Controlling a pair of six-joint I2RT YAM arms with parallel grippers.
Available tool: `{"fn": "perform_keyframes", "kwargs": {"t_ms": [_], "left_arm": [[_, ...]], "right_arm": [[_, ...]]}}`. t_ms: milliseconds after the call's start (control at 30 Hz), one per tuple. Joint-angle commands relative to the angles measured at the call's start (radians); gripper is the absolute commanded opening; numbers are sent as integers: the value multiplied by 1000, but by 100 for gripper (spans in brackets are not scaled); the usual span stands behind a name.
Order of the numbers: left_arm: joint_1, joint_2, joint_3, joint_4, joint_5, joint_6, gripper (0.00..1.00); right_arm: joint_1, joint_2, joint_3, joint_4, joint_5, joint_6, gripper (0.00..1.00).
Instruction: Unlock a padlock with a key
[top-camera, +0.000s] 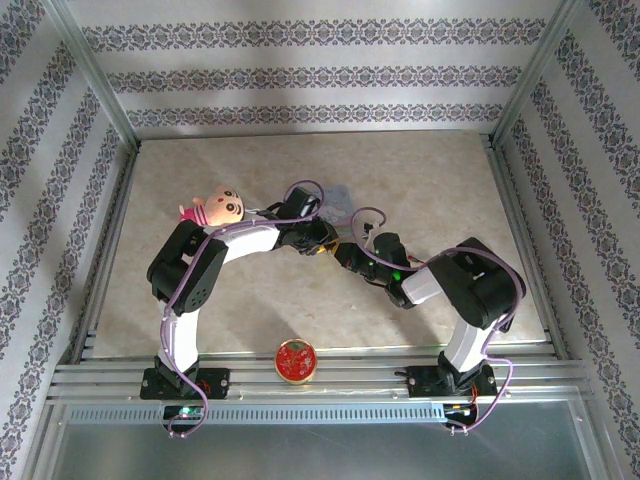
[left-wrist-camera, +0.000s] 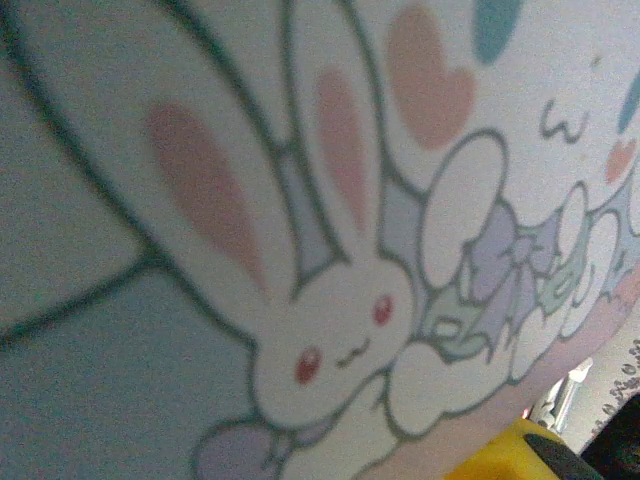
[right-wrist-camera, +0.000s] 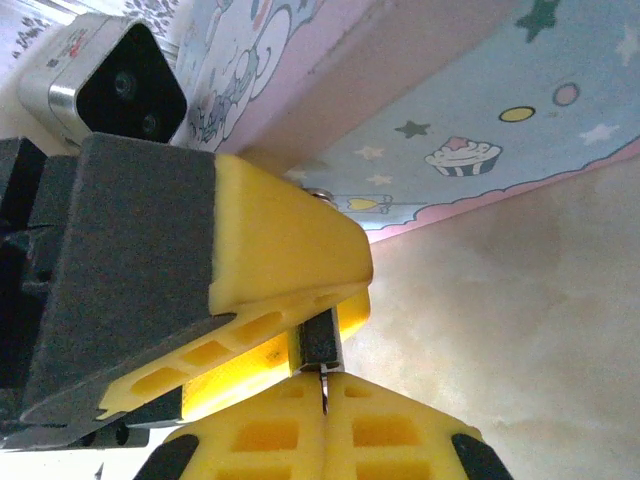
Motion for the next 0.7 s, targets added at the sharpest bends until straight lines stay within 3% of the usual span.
{"fn": "perform_keyframes", "kwargs": {"t_ms": [0, 100, 200, 300, 667], "left_arm": [[-14, 18, -51, 56, 132, -98, 37], [-14, 0, -81, 105, 120, -102, 66], [-14, -27, -85, 82, 82, -64, 77], [-13, -51, -105, 97, 34, -36, 77], [-5, -50, -157, 249, -70, 32, 57]], "right_arm": [[-8, 65, 0, 163, -17, 83, 0], [-10, 117, 2, 236, -25, 114, 0], [-11, 151, 5, 281, -27, 136, 0], [-10, 162, 5, 300, -24, 143, 0], [-12, 142, 0, 305, -15, 152, 0]]}}
